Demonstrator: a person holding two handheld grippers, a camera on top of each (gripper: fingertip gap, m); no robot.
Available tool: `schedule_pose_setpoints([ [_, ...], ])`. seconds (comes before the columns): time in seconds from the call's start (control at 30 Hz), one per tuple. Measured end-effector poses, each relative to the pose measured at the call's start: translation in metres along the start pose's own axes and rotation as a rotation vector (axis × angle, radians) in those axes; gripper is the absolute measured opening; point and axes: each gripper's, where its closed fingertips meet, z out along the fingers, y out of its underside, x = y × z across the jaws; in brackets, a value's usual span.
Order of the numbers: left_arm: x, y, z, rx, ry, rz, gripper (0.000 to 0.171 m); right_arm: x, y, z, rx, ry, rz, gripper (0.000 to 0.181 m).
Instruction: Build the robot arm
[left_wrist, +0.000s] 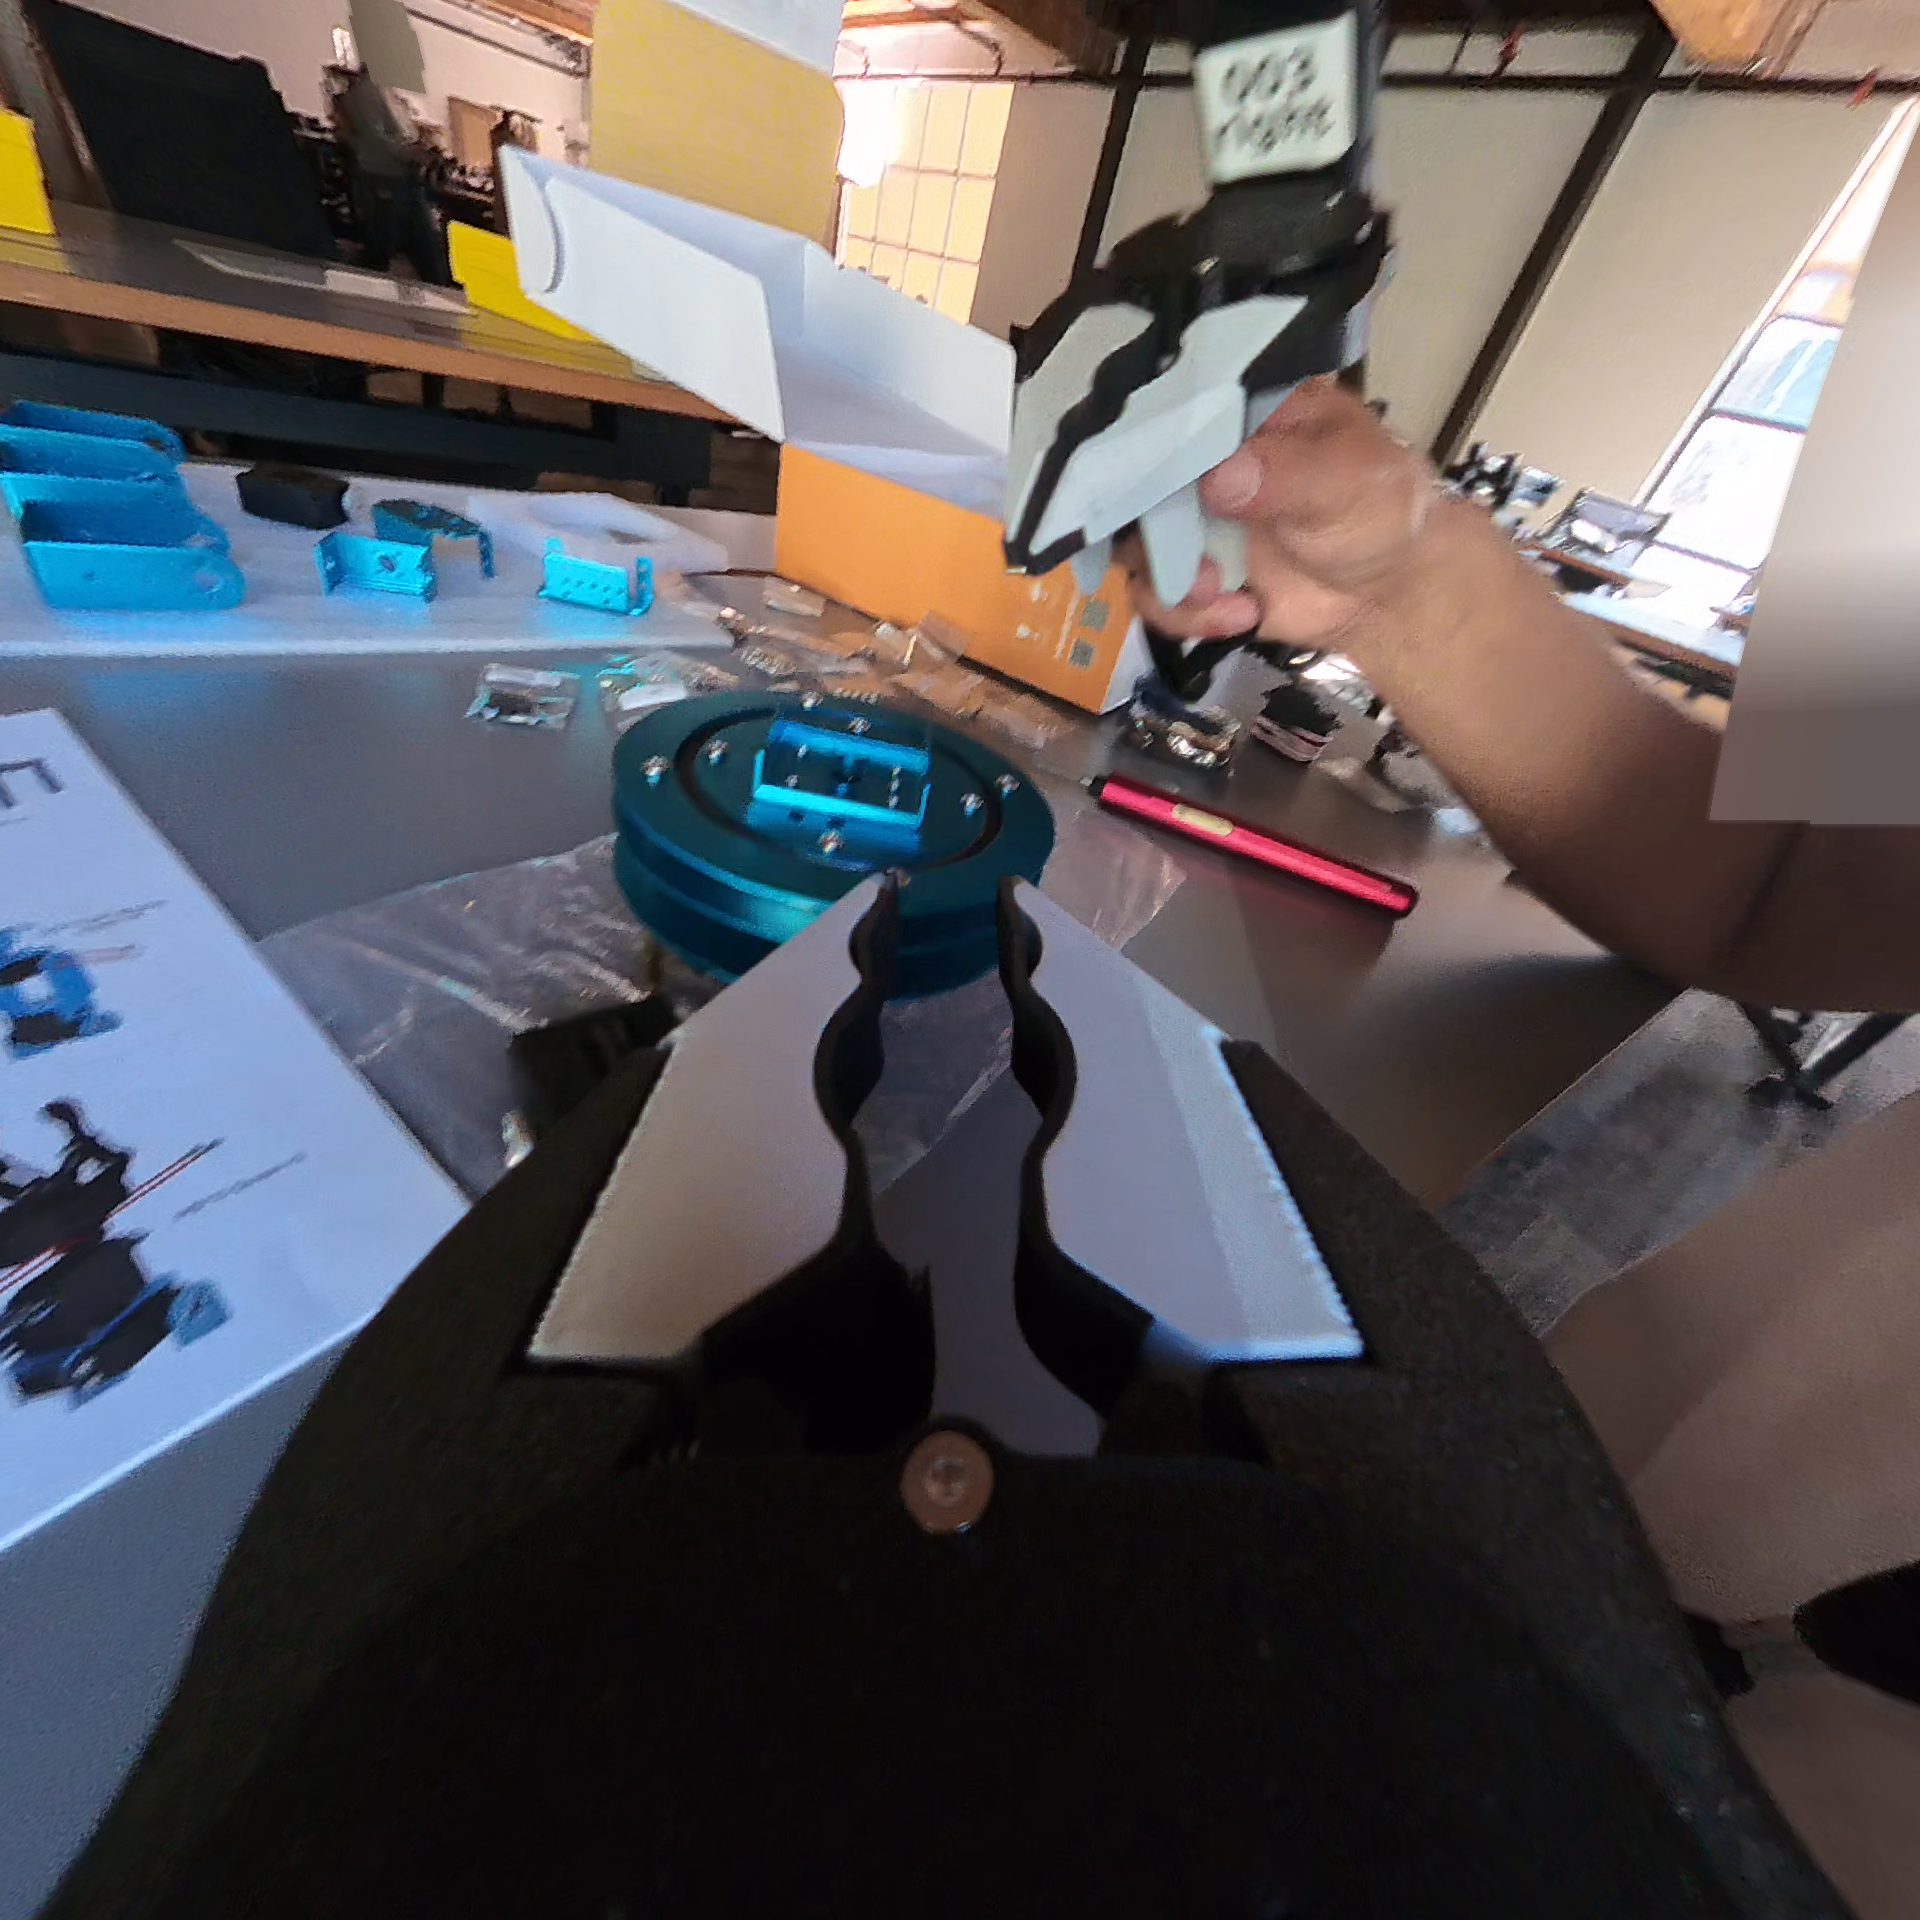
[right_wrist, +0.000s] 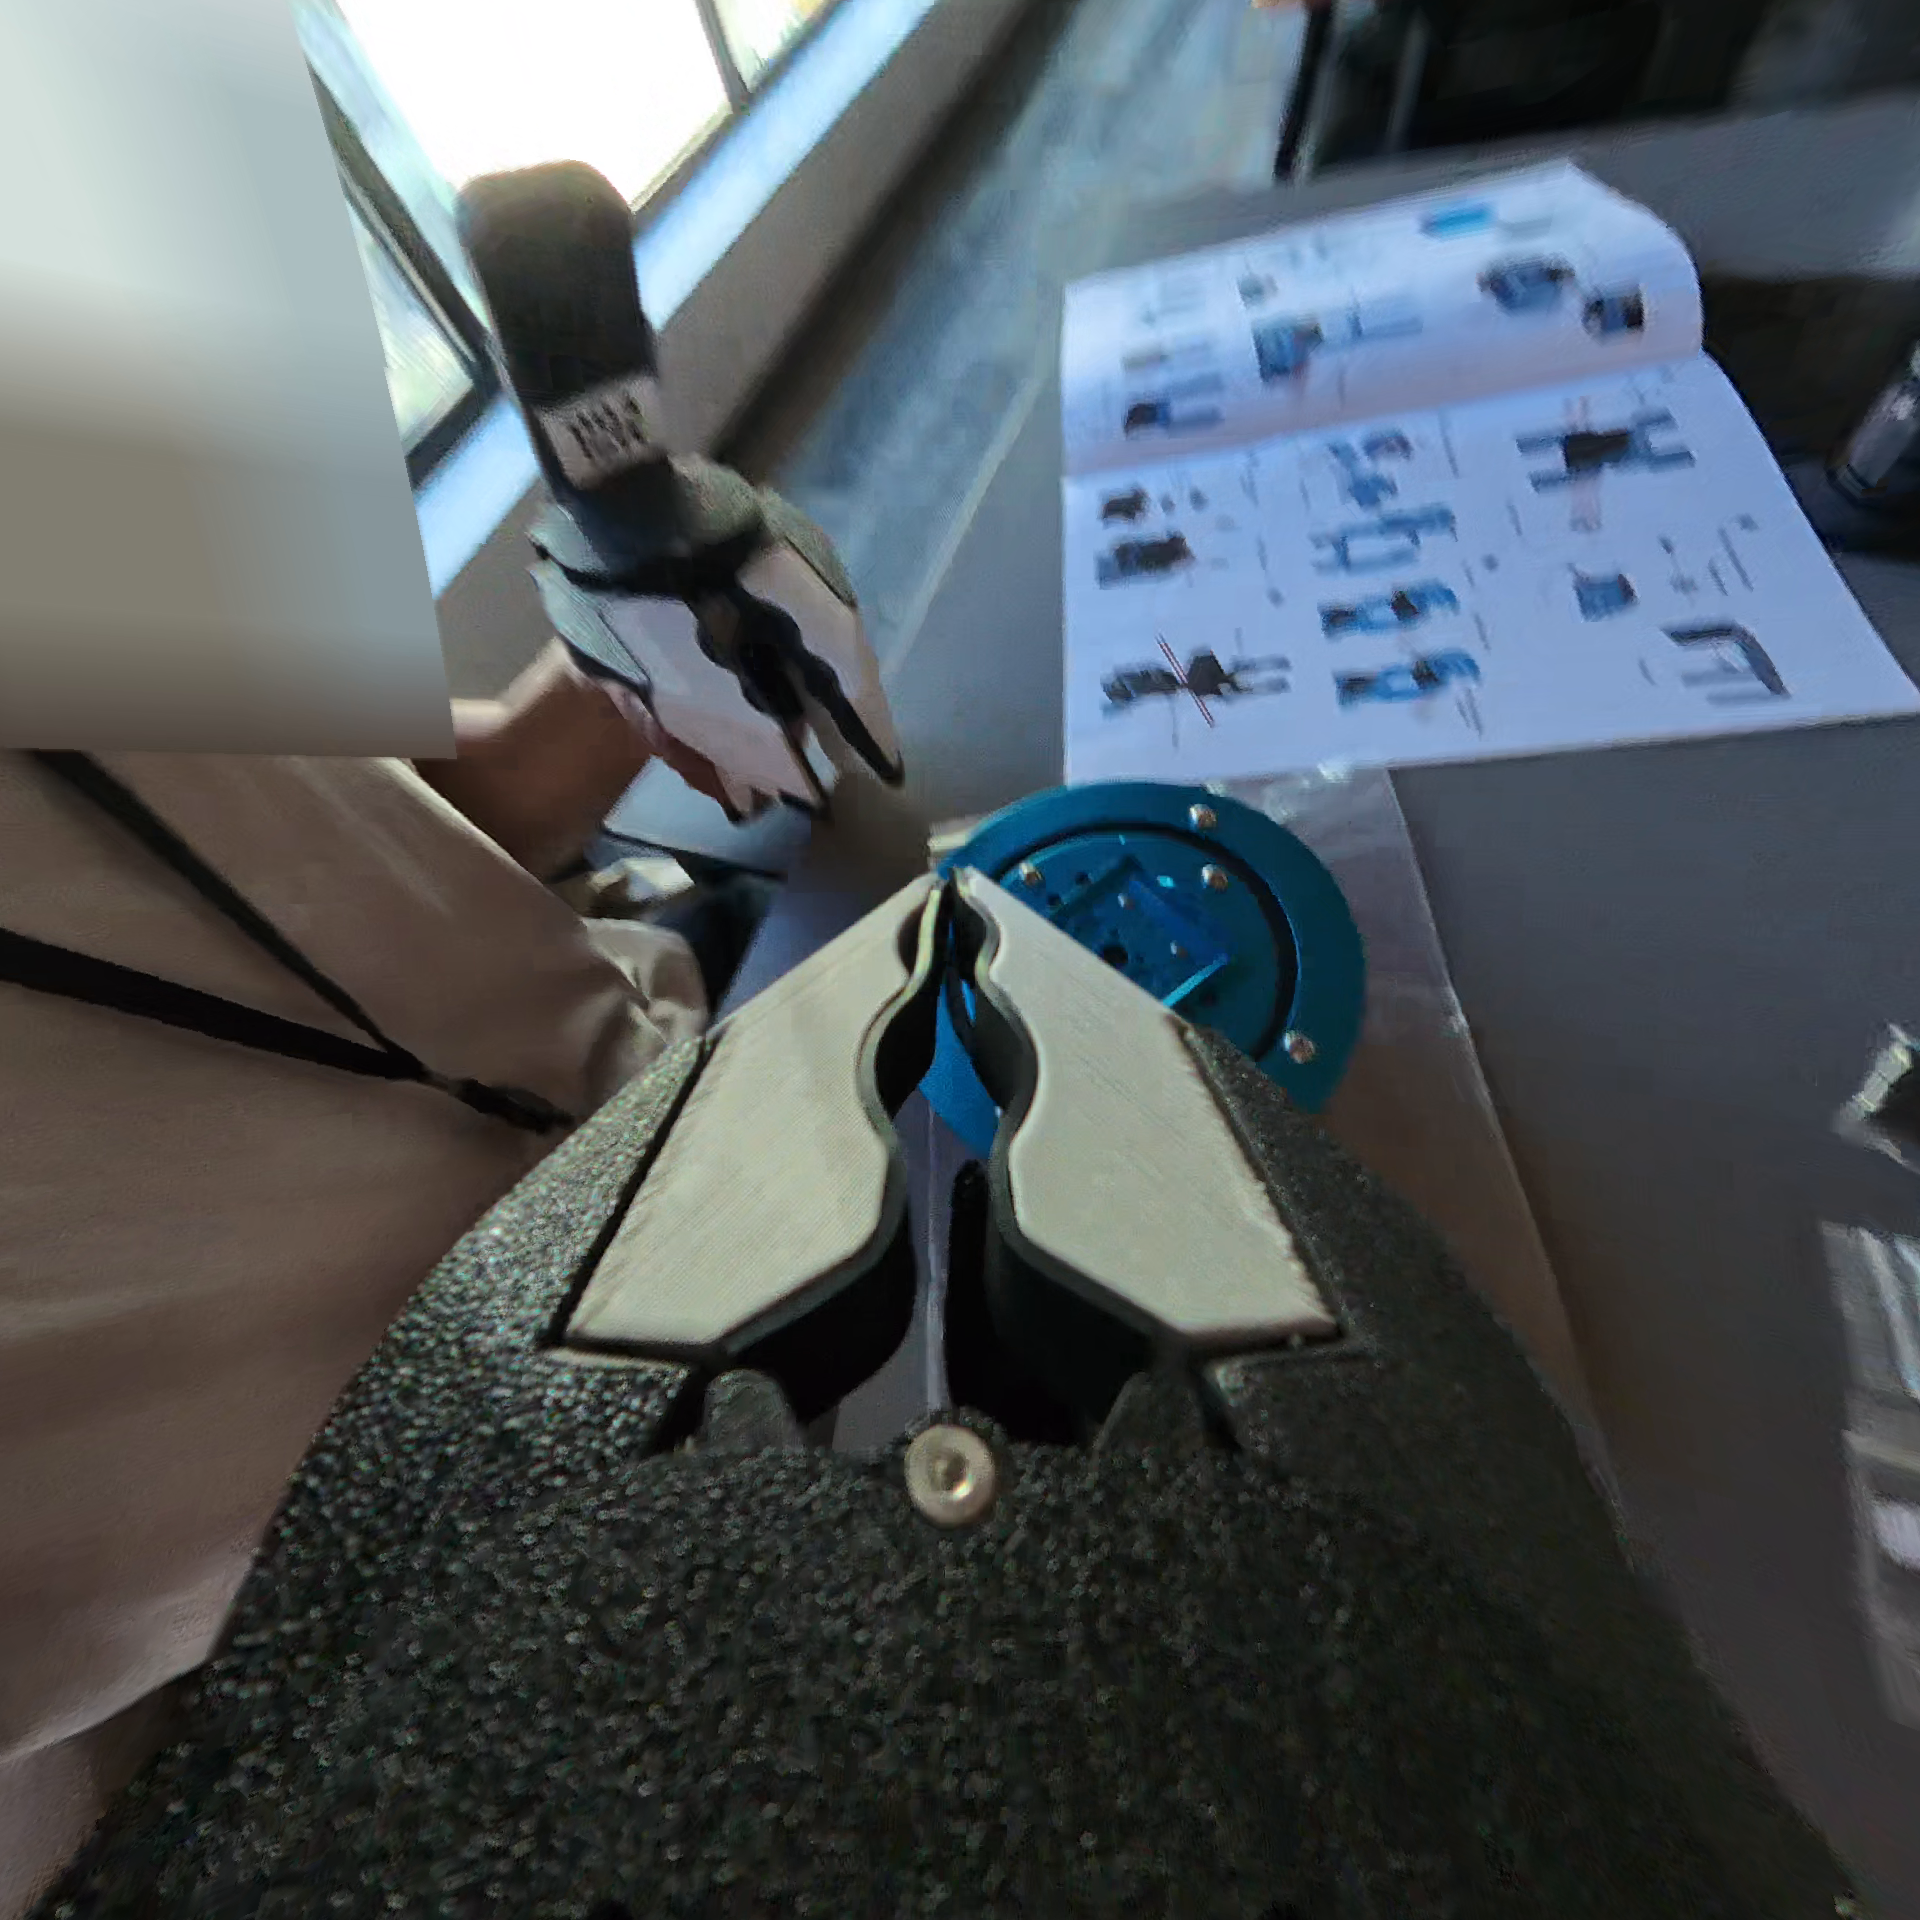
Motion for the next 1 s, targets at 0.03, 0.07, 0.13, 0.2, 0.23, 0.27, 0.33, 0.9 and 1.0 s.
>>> schedule_pose_setpoints([
  [0.03, 0.004, -0.004, 0.005, 0.011, 0.018, -0.003, 0.018, -0.001, -0.004, -0.001, 0.057, -0.038, 0.010, 0.000],
  [0.07, 0.006, -0.007, 0.010, 0.016, 0.029, 0.000, 0.018, -0.001, -0.007, -0.001, 0.101, -0.074, 0.017, 0.000],
  [0.13, 0.009, -0.011, 0.019, 0.018, 0.033, 0.018, 0.018, -0.005, -0.009, -0.003, 0.182, -0.131, -0.019, 0.000],
  [0.2, 0.010, -0.014, 0.025, 0.020, 0.030, 0.026, 0.018, -0.005, -0.001, -0.001, 0.180, -0.136, -0.090, 0.000],
  [0.23, 0.011, -0.015, 0.027, 0.022, 0.033, 0.025, 0.018, -0.002, 0.008, 0.001, 0.143, -0.119, -0.136, 0.000],
  [0.27, 0.012, -0.016, 0.028, 0.023, 0.039, 0.022, 0.018, -0.001, 0.016, 0.002, 0.112, -0.103, -0.196, 0.000],
  [0.33, 0.012, -0.014, 0.029, 0.017, 0.045, 0.017, 0.018, 0.003, 0.027, 0.004, 0.073, -0.053, -0.314, 0.000],
  [0.9, -0.006, 0.000, 0.021, -0.025, 0.005, -0.013, 0.018, 0.022, 0.050, 0.010, 0.019, 0.004, -0.632, 0.000],
  [1.0, -0.006, 0.000, 0.021, -0.027, 0.009, -0.016, 0.017, 0.024, 0.051, 0.011, 0.017, 0.006, -0.628, 0.000],
])
